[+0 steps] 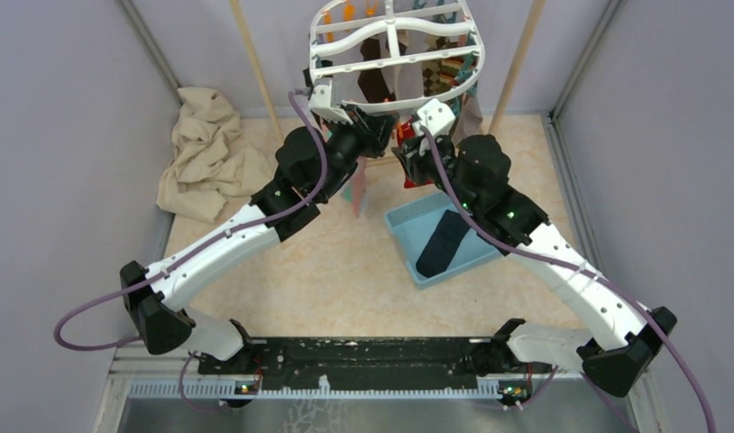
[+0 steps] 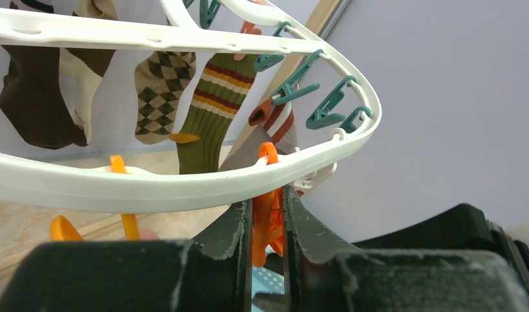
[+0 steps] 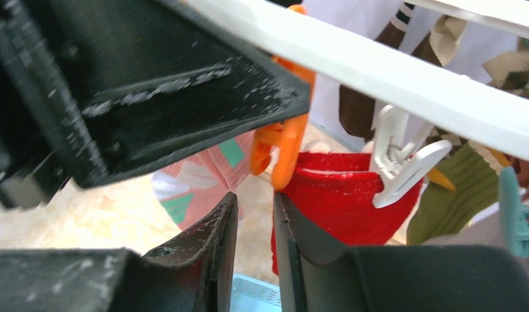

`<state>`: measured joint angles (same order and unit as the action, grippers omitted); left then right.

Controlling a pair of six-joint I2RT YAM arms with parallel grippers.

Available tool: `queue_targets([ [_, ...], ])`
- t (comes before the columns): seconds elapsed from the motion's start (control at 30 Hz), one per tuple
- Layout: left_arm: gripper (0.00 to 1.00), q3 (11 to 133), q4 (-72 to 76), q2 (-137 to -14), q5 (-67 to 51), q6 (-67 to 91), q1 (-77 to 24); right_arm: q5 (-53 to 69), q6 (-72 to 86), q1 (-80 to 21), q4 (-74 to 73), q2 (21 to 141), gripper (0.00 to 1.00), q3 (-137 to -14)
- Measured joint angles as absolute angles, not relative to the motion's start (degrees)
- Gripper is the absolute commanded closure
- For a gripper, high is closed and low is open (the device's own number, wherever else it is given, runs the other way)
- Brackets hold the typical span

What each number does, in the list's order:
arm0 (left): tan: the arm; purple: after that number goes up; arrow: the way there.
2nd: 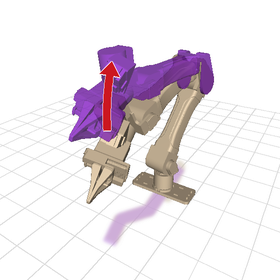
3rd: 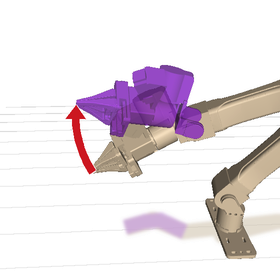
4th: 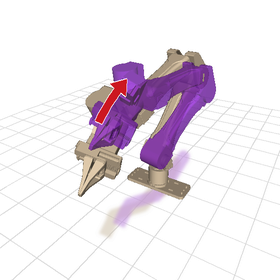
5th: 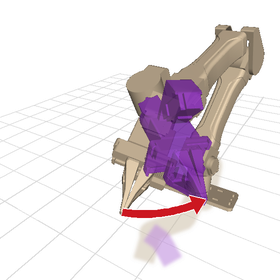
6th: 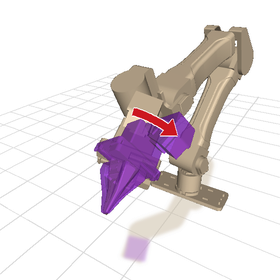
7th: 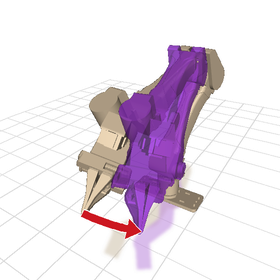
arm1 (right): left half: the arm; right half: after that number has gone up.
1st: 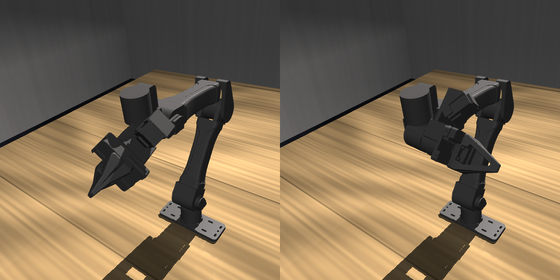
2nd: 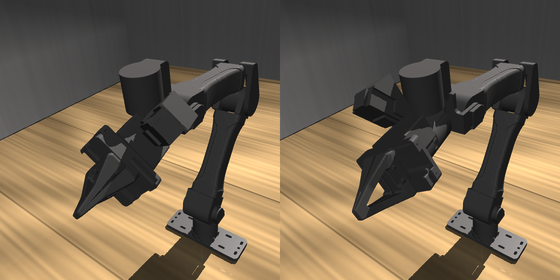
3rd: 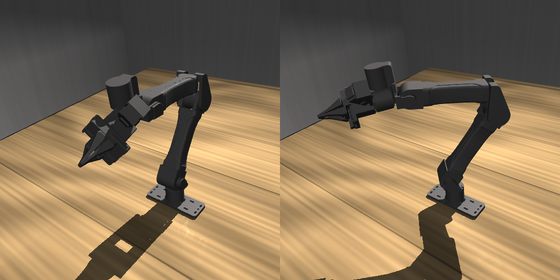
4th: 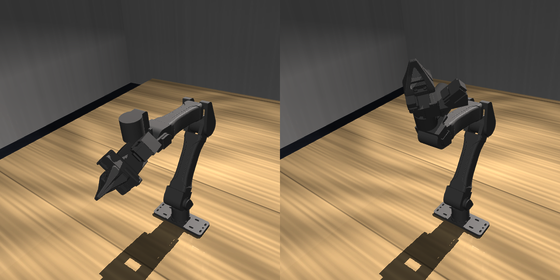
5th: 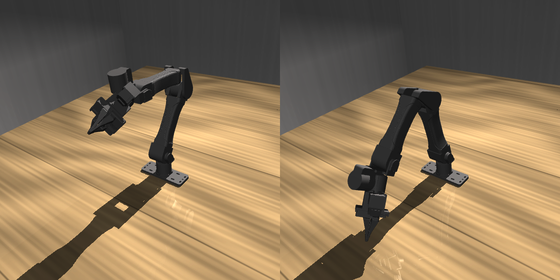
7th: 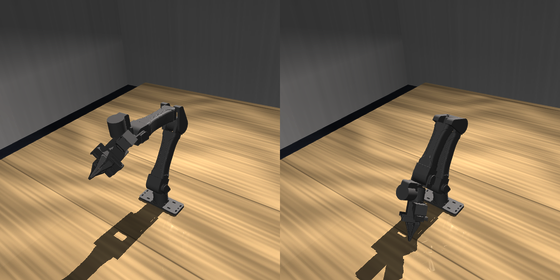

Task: Clip the socks to the hanger
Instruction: Open the clamp at the hanger.

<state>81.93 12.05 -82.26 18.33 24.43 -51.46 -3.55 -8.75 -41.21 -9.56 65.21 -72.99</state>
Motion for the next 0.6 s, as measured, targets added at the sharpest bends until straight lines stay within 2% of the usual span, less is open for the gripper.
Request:
queue_targets([
  [0.17,1.00,81.87,12.58,-81.47,17.63,24.43,-51.51,0.67,-8.86,-41.58,-12.19,61.82,0.57,-70.67],
  [0.3,1.00,81.45,12.88,-79.96,17.04,24.43,-51.51,4.84,-8.49,-39.79,-15.07,57.82,0.56,-69.47],
  [0.47,1.00,80.42,13.32,-77.97,16.45,24.58,-51.51,14.31,-4.67,-28.51,-15.55,54.33,0.56,-69.34],
  [0.6,1.00,80.09,13.39,-77.60,16.10,24.62,-51.48,22.11,-0.23,-26.17,-13.76,54.48,0.59,-69.34],
])
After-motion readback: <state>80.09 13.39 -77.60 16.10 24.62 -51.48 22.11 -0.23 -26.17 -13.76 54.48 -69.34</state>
